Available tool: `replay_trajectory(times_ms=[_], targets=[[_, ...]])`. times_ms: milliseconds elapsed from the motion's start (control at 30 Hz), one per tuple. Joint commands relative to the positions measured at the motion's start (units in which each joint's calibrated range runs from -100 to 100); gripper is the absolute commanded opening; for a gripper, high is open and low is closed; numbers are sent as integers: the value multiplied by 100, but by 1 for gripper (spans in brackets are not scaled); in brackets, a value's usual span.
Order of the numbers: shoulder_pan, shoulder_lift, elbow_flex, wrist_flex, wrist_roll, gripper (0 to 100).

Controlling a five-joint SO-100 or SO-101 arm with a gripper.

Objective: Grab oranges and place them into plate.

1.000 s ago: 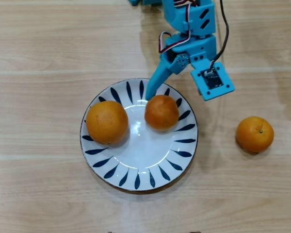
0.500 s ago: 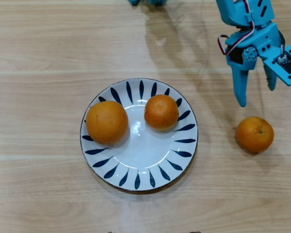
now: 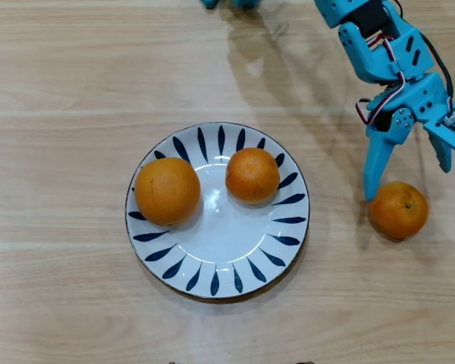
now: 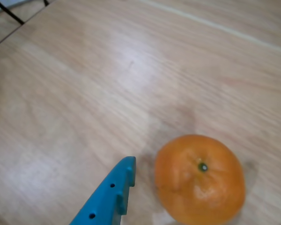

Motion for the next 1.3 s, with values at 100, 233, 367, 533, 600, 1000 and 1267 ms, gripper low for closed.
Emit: replay_trajectory(times_ms=[100,233,367,533,600,1000,1267], targets=[[-64,686,-235,-1003,-64,48],[-64,1126,-651,-1003,-75,48],[-112,1489,-968,-986,-242,48],[-136,1692,-1095,-986,-278,44],[-136,1726,-1095,-969,-284,41],[-161,1743,-1032,-943,-284,34],[-177,1827,-1014,-943,-289,30]])
